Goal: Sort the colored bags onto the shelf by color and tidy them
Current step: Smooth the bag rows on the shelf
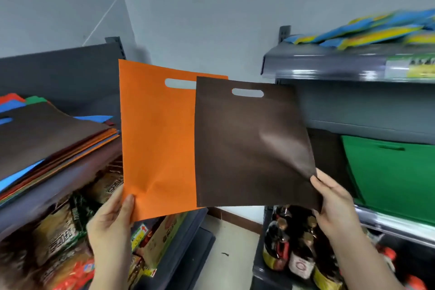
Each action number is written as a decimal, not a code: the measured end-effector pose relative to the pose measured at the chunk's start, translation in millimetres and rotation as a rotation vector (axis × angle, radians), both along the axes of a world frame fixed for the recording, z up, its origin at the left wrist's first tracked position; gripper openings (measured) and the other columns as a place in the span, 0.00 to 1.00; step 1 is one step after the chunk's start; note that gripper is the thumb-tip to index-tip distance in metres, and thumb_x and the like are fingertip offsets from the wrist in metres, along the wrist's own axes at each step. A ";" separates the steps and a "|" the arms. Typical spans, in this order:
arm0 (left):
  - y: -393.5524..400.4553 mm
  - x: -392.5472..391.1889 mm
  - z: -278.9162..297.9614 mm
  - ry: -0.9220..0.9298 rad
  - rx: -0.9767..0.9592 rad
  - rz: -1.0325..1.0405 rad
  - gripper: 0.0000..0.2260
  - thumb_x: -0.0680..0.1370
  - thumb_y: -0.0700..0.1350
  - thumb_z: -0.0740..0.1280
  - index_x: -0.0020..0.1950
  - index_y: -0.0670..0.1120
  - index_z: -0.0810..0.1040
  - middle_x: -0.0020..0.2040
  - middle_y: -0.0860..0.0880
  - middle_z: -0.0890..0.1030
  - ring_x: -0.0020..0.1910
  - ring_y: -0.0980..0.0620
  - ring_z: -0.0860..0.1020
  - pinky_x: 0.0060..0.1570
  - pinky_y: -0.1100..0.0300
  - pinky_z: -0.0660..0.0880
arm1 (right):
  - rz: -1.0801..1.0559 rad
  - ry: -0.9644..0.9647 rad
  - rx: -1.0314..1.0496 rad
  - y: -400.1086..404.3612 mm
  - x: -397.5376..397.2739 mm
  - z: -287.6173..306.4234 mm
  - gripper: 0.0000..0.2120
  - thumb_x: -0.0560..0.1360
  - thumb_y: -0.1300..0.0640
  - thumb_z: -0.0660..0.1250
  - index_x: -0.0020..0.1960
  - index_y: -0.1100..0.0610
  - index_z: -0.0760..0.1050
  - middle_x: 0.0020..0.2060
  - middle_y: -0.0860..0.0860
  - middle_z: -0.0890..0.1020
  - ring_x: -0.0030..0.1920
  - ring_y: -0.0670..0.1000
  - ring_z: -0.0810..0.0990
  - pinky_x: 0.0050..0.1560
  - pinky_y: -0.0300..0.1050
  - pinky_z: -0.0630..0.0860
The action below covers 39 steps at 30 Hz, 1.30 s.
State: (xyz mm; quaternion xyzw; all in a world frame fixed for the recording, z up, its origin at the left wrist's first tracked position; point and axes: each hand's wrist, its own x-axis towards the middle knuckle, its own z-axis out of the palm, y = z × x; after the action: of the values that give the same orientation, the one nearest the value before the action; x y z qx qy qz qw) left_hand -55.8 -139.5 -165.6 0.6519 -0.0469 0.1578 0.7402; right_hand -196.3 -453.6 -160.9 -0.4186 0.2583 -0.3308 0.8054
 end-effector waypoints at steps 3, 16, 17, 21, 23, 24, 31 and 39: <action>-16.6 4.6 -8.8 0.009 0.029 -0.051 0.15 0.78 0.37 0.65 0.63 0.47 0.76 0.57 0.49 0.80 0.42 0.69 0.77 0.49 0.75 0.73 | -0.135 0.034 0.025 -15.0 -27.7 -3.9 0.14 0.77 0.70 0.59 0.48 0.56 0.80 0.34 0.46 0.85 0.34 0.42 0.83 0.32 0.33 0.78; -86.3 17.1 -9.6 -0.018 0.016 -0.185 0.16 0.79 0.36 0.63 0.66 0.45 0.72 0.42 0.69 0.80 0.47 0.68 0.79 0.46 0.76 0.74 | -0.419 0.360 -0.189 -119.7 -49.9 -24.3 0.15 0.76 0.70 0.62 0.62 0.63 0.76 0.53 0.57 0.79 0.50 0.54 0.78 0.61 0.48 0.73; -89.6 20.3 -9.0 -0.010 0.007 -0.189 0.16 0.79 0.36 0.63 0.66 0.44 0.72 0.43 0.69 0.81 0.47 0.68 0.79 0.48 0.75 0.74 | -0.428 0.395 -0.206 -127.8 -45.8 -25.9 0.15 0.76 0.70 0.62 0.61 0.63 0.76 0.54 0.57 0.80 0.52 0.54 0.77 0.61 0.48 0.73; -100.2 24.2 -6.6 -0.015 -0.023 -0.208 0.17 0.79 0.35 0.62 0.67 0.43 0.71 0.43 0.68 0.81 0.45 0.68 0.79 0.47 0.73 0.76 | -0.425 0.579 -0.346 -149.6 -28.6 -32.4 0.14 0.76 0.69 0.62 0.61 0.65 0.76 0.56 0.58 0.80 0.54 0.53 0.77 0.60 0.43 0.71; -105.6 21.7 -5.4 -0.015 -0.045 -0.231 0.17 0.79 0.35 0.61 0.67 0.46 0.71 0.44 0.66 0.82 0.46 0.67 0.80 0.45 0.71 0.77 | -0.391 0.640 -0.421 -155.5 -20.7 -35.7 0.14 0.76 0.69 0.62 0.61 0.66 0.76 0.57 0.59 0.80 0.58 0.56 0.78 0.64 0.48 0.71; -107.4 21.7 -6.0 -0.011 -0.066 -0.241 0.17 0.79 0.35 0.61 0.67 0.47 0.70 0.45 0.64 0.83 0.46 0.65 0.80 0.45 0.70 0.77 | -0.381 0.662 -0.445 -158.2 -17.1 -37.2 0.14 0.76 0.69 0.62 0.61 0.66 0.76 0.58 0.59 0.80 0.59 0.57 0.78 0.65 0.50 0.71; -99.9 38.9 -12.7 0.045 -0.180 -0.284 0.18 0.80 0.35 0.59 0.69 0.46 0.70 0.40 0.60 0.82 0.45 0.64 0.80 0.57 0.61 0.75 | -0.261 1.020 -1.058 -134.1 -5.1 -30.5 0.26 0.78 0.58 0.64 0.72 0.65 0.62 0.68 0.61 0.70 0.70 0.61 0.65 0.69 0.51 0.62; -77.1 64.0 -6.7 0.076 -0.193 -0.395 0.16 0.79 0.33 0.59 0.66 0.43 0.74 0.56 0.50 0.81 0.51 0.58 0.80 0.50 0.66 0.77 | 0.281 0.482 -0.388 -16.6 54.7 11.1 0.22 0.79 0.43 0.58 0.65 0.56 0.71 0.59 0.52 0.78 0.59 0.53 0.78 0.61 0.48 0.74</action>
State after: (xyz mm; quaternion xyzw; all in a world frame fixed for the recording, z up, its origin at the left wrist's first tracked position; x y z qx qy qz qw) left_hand 8.2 -216.6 -172.3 0.5617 -0.1301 -0.0111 0.8170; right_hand -141.7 -470.2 -149.8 -0.6619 0.3130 -0.1512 0.6642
